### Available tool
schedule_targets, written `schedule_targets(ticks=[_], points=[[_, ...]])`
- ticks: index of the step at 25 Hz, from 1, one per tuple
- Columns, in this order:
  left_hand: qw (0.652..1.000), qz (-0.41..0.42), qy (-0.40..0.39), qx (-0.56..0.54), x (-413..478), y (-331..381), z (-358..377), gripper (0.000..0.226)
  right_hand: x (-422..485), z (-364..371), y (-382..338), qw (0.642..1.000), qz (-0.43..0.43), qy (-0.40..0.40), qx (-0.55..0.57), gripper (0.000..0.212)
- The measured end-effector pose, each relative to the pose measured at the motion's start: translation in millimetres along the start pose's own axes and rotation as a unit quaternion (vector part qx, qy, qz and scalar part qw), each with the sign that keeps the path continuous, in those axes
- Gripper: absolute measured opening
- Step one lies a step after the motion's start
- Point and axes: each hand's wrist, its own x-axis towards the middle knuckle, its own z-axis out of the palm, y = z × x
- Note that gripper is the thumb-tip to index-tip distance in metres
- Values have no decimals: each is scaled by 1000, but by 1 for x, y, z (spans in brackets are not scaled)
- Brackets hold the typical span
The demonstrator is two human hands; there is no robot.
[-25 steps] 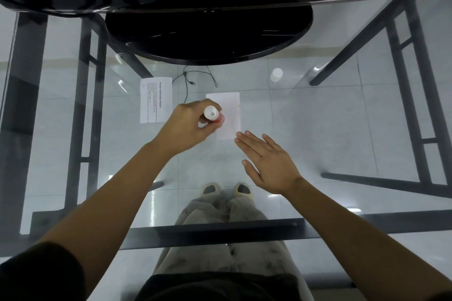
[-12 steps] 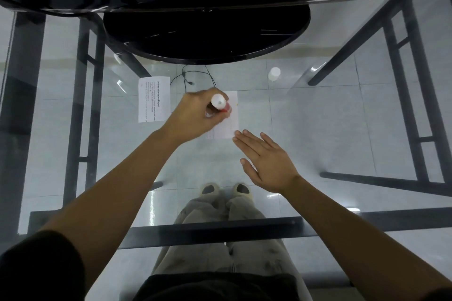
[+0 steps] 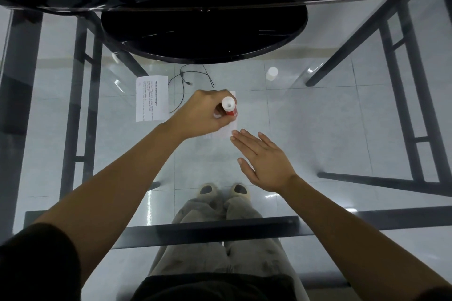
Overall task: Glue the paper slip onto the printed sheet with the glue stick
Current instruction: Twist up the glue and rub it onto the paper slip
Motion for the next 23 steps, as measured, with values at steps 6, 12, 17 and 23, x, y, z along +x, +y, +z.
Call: schedule_targets(ticks=[6,12,17,23], points=[[996,-39,79,-9,19,-6,-9,22,-1,1,0,1000,0,-1,-10,50],[1000,-3,-7,-15,-10,4,3,20,-1,0,0,1000,-1,6,-11,50],[999,-28,39,-11,10,0,-5,25,-2,-1,-1,1000,-1,-4,-12,50],[999,14,-31,-19,-26,0,-3,23,-1,-1,-1,1000,0,-7,-7,51]])
